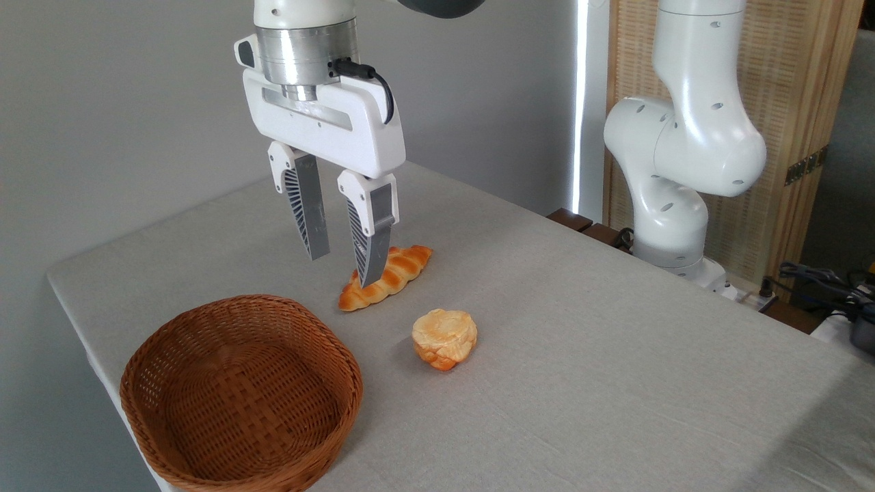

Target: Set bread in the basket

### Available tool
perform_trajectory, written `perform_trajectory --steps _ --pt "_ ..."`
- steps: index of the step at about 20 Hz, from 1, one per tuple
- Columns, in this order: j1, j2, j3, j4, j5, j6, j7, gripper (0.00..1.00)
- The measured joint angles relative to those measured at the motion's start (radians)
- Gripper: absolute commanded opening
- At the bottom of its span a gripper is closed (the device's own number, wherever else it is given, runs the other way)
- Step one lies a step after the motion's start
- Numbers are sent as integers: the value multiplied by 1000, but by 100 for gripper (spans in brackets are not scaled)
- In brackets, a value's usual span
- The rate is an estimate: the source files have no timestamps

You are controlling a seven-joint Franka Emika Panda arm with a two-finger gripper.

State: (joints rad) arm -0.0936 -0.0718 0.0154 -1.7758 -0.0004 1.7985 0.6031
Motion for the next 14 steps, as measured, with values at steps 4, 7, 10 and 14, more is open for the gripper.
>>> perform_trajectory --steps 4,7,10,14 --pt "-1 5 0 0 -53 0 0 100" --pt "-1 9 0 0 -60 0 0 100" --pt "-1 9 1 0 -60 0 0 100" --pt "-1 9 2 0 -60 0 0 100"
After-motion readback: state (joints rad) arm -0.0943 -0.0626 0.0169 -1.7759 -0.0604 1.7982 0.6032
